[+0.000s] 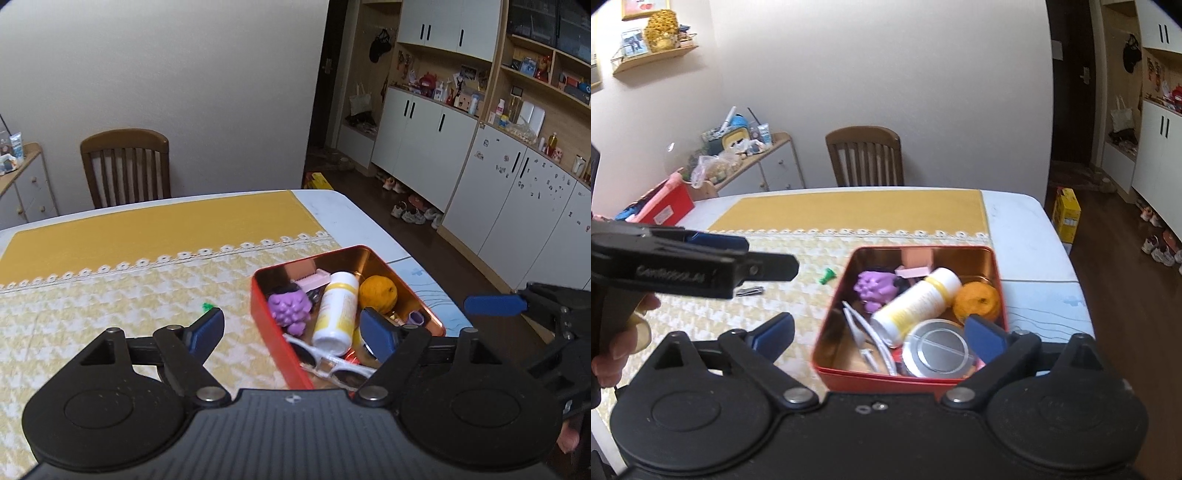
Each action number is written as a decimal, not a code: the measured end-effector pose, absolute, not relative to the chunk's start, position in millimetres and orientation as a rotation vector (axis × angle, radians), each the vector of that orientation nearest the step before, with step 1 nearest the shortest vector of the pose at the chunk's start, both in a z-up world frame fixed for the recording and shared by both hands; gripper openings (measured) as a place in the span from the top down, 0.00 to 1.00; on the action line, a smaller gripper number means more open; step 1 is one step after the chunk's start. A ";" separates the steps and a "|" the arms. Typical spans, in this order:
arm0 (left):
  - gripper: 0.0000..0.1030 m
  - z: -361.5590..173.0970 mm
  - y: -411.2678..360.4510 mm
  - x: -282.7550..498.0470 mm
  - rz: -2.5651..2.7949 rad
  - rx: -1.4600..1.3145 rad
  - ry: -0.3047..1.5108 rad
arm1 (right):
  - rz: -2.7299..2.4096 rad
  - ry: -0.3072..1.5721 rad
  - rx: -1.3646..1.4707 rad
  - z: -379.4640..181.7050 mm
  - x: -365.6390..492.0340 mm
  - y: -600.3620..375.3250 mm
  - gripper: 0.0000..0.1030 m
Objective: Organize rigid objects
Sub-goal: 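Move both tools back toward the silver nail clipper and green pawn, then lower left tool onto the nail clipper while right tool lowers toward the green pawn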
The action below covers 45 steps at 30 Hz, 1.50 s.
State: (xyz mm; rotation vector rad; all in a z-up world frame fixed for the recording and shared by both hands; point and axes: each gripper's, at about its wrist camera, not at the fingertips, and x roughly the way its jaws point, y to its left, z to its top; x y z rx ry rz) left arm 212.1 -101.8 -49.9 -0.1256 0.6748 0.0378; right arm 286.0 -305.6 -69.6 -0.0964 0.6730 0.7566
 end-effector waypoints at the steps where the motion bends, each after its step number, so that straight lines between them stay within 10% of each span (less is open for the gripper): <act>1: 0.22 -49.9 -99.8 206.9 0.044 -0.122 0.672 | 0.760 0.667 -0.094 -68.7 283.4 -303.7 0.01; 45: 0.20 -154.9 92.6 204.9 0.074 -0.142 0.778 | 0.568 0.844 -0.089 -128.0 335.0 -80.3 0.15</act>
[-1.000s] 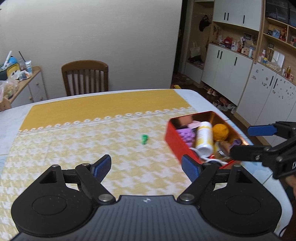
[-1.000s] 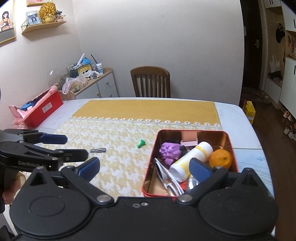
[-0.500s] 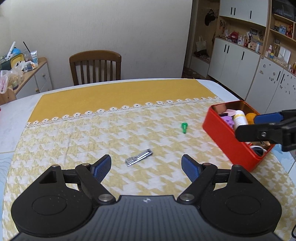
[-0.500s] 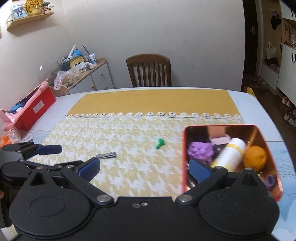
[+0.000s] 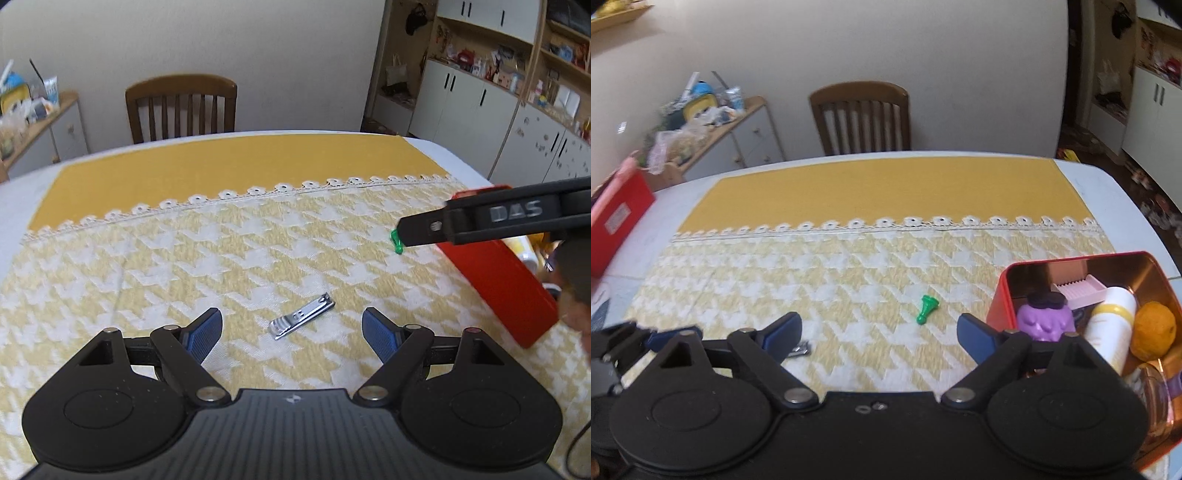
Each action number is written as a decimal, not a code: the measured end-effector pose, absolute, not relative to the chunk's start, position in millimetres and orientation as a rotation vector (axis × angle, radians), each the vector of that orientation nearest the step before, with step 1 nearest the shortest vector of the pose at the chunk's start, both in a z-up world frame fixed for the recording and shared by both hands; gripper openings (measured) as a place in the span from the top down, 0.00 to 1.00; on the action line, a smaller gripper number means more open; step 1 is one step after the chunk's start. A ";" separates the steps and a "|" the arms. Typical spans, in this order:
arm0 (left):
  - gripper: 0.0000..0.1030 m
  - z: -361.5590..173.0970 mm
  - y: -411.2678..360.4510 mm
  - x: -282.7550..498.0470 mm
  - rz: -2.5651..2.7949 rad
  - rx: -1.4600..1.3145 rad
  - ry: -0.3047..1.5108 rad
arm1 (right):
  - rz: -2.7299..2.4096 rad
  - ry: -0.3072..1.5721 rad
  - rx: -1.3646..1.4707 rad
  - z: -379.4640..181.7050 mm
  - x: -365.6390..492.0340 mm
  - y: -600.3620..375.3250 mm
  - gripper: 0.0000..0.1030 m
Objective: Organize rigid objects
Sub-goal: 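Lower left tool onto the nail clipper while right tool lowers toward the green pawn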
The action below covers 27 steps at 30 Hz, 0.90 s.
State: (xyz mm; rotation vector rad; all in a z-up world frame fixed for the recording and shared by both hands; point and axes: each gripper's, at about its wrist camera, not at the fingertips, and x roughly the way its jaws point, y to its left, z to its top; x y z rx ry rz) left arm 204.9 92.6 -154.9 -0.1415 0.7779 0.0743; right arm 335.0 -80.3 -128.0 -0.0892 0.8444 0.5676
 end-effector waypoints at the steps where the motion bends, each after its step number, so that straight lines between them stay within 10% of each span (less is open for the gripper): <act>1: 0.20 -157.0 92.9 208.2 0.072 -0.133 0.779 | 0.558 0.856 -0.088 -131.5 340.0 -77.7 0.18; 8: 0.20 -174.1 99.3 225.4 0.032 -0.101 0.799 | 0.492 0.884 -0.132 -152.4 354.4 -61.0 0.26; 27: 0.69 -190.3 79.1 237.9 -0.112 0.079 0.752 | 0.383 0.928 -0.146 -176.6 374.9 -48.8 0.63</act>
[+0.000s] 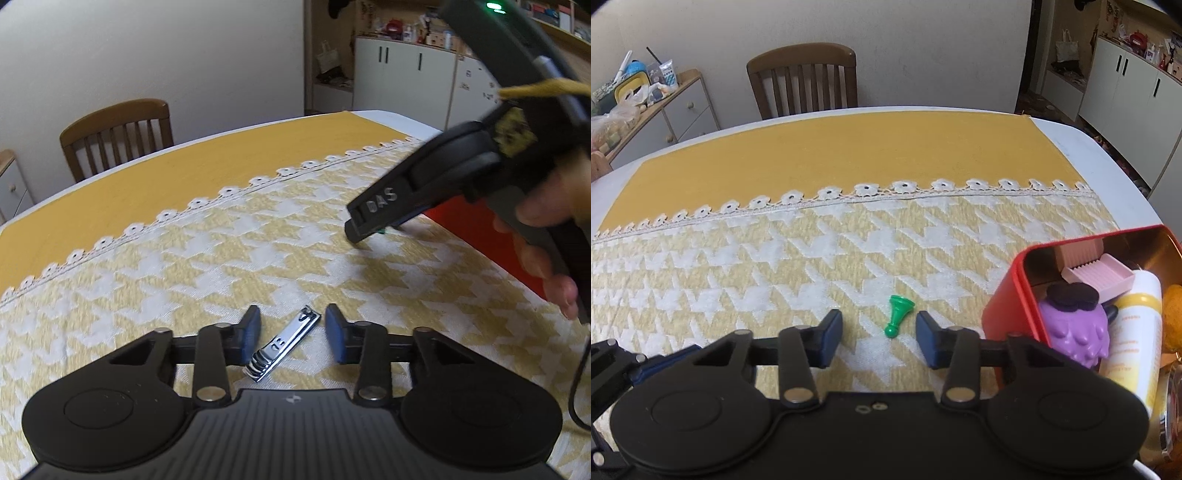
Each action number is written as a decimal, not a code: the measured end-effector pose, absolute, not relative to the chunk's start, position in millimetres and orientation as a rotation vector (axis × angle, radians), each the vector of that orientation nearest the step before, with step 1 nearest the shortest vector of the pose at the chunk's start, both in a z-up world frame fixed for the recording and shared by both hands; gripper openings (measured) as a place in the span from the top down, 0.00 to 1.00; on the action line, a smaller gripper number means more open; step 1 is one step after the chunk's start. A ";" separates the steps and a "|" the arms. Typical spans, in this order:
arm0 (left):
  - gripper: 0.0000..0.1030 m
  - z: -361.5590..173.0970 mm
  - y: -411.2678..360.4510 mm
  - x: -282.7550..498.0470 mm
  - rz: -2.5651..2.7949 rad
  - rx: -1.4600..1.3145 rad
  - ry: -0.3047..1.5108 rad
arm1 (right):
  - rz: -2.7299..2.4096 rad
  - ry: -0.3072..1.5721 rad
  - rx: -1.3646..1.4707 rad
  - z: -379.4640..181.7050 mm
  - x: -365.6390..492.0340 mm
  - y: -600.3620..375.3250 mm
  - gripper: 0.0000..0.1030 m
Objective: Organize rigid objects
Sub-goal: 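Lower left tool onto the nail clipper while right tool lowers toward the green pawn, then grasp the nail clipper with left tool while right tool grasps the green pawn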
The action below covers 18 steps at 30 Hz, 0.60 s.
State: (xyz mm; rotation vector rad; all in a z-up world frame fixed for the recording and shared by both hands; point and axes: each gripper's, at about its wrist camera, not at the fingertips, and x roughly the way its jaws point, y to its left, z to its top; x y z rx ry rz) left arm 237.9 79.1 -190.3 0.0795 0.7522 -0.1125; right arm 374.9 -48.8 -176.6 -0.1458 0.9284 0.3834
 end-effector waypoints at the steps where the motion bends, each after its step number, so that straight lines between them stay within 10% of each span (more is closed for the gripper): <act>1: 0.69 -190.4 77.2 237.3 -0.115 0.093 0.749 | 0.375 0.931 -0.149 -177.7 376.4 -47.6 0.64; 8: 0.86 -190.0 71.8 234.6 -0.125 0.112 0.742 | 0.362 0.925 -0.149 -178.0 381.4 -41.9 0.86; 18: 0.90 -187.8 77.1 229.8 -0.083 0.044 0.764 | 0.446 0.901 -0.202 -173.9 356.2 -43.4 0.87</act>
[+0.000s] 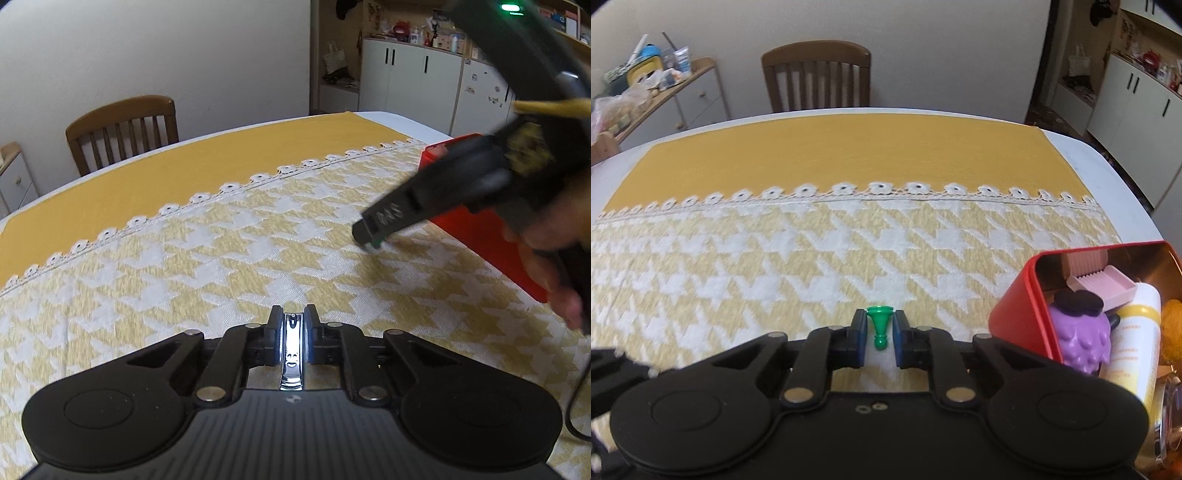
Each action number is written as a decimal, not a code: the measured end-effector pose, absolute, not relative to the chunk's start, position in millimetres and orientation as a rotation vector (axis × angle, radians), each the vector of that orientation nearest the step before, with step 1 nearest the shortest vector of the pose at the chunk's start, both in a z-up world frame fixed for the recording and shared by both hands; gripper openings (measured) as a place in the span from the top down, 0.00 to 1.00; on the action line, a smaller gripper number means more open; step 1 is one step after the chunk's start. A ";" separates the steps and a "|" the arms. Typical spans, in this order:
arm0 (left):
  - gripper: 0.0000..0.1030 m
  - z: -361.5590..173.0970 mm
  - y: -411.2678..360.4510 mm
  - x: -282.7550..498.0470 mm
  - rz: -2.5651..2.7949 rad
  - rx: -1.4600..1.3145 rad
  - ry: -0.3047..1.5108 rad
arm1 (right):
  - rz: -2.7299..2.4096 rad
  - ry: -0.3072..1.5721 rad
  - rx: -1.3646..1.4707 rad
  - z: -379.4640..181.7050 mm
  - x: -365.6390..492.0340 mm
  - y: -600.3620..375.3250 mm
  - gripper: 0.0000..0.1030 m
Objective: Organize rigid objects
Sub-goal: 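Grasp the nail clipper with left tool while right tool grasps the green pawn, then carry the nail clipper and green pawn with both tools over the red tin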
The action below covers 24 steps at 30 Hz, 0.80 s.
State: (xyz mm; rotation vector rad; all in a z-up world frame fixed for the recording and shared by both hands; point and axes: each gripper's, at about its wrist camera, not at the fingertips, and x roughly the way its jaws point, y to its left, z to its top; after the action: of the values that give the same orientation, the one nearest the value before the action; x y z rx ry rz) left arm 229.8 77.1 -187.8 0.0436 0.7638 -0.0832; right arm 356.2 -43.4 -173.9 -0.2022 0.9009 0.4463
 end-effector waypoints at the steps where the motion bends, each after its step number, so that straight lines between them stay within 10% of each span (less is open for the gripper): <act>1: 0.90 -187.3 77.6 229.0 -0.082 0.038 0.769 | 0.462 0.897 -0.207 -172.4 350.9 -45.2 0.87; 24: 0.90 -149.1 41.1 185.3 -0.001 -0.019 0.743 | 0.634 0.803 -0.134 -120.5 267.4 -135.6 0.87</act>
State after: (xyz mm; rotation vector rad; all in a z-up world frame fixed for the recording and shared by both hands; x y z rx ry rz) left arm 185.3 41.1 -149.1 -0.0188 0.7431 -0.0010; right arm 267.4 -135.6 -120.5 -0.1337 0.8030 0.6338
